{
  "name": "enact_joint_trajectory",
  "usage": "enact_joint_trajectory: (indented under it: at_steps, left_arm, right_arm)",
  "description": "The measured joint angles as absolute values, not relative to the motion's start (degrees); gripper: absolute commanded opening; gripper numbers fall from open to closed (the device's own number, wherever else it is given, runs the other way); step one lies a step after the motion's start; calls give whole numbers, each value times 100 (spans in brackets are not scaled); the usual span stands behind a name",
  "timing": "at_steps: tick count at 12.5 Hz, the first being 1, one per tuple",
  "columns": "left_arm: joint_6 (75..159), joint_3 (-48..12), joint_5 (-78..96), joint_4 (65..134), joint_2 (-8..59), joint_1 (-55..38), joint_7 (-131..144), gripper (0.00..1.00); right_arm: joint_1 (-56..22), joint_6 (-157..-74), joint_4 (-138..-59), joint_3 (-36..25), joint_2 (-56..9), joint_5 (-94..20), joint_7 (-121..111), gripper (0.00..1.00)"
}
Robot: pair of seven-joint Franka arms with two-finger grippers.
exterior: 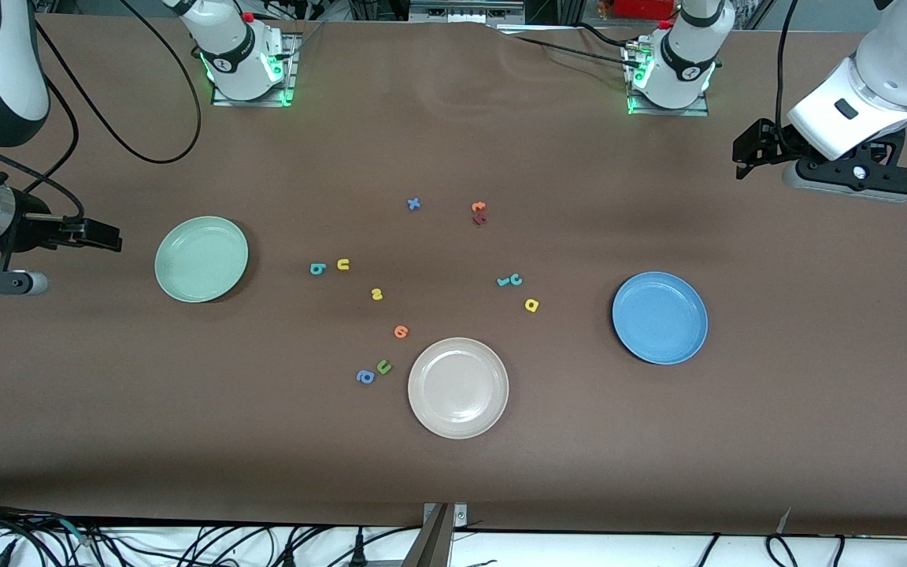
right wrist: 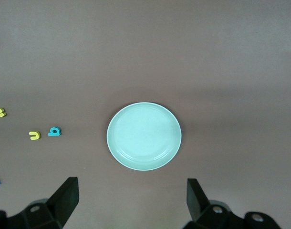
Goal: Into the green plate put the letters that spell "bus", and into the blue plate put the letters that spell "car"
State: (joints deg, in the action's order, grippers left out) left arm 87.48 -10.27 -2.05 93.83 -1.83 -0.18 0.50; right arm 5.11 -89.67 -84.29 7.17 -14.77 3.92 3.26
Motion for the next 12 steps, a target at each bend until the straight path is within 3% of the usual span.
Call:
enact_joint_trajectory:
  at_steps: [5, 8, 12]
  left_arm:
    - [8741, -1114, -79, 9387, -97, -58, 50, 100]
    - [8776, -1288, 141, 9403, 296, -217, 70, 100]
    - [9753, -1360, 145, 9422, 1163, -696, 683, 100]
  right_arm:
    - [-62, -9285, -8464, 754, -1689, 387, 1526, 99]
    - [-496, -9765, -8593, 769, -1968, 381, 2479, 99]
    - [-1122, -10734, -8938, 779, -2518, 380, 3955, 99]
